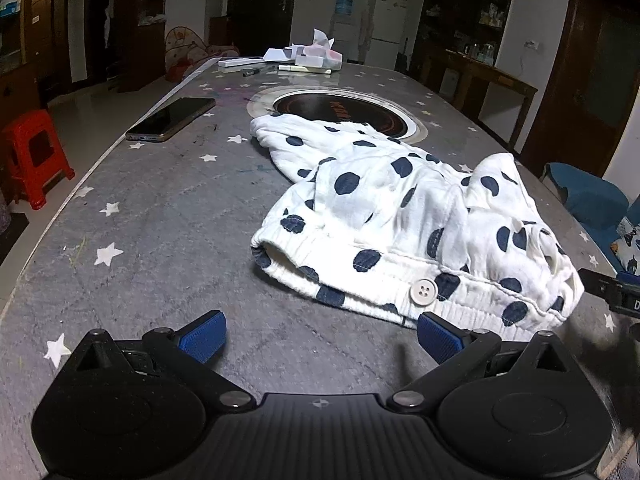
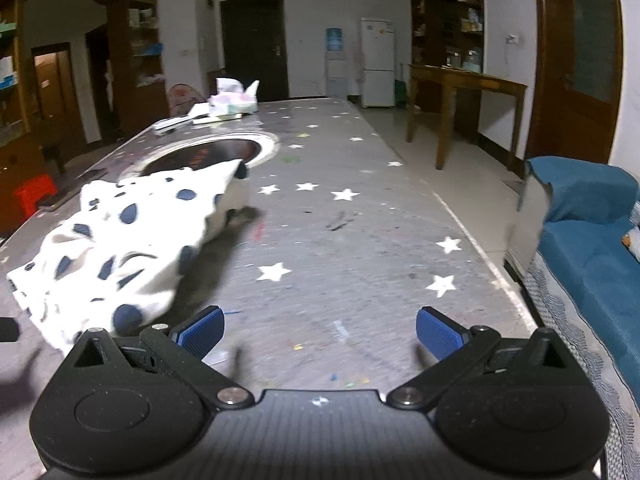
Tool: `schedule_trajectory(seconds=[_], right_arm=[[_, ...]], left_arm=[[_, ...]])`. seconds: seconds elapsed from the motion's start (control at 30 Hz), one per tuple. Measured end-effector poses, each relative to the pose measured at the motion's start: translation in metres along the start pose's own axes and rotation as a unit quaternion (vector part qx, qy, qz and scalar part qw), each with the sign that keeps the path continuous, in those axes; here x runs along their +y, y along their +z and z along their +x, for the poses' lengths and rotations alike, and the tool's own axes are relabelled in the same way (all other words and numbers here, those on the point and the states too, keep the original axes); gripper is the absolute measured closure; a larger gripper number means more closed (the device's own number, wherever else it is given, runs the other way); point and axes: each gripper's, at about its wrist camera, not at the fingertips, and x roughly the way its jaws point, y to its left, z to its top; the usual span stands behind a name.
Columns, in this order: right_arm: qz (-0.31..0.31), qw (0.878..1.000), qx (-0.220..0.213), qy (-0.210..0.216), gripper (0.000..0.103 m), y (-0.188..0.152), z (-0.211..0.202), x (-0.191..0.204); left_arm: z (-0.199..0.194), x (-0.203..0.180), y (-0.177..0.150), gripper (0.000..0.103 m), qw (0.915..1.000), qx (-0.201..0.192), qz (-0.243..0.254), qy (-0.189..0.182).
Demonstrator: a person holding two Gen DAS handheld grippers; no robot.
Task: Fold clothes
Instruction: 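Approach the white polka-dot garment with both grippers open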
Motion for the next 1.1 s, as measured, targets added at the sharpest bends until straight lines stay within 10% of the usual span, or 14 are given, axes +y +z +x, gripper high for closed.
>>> schedule_trajectory(seconds=[1.1], right_arm=[[-0.049,0.993,0.029,0.098,0.000,-0.025,-0.038,0.057]], left_arm=[[-0.009,-0.018,-0.025,0.000,0.9996,0.011,0.024,-0.012]])
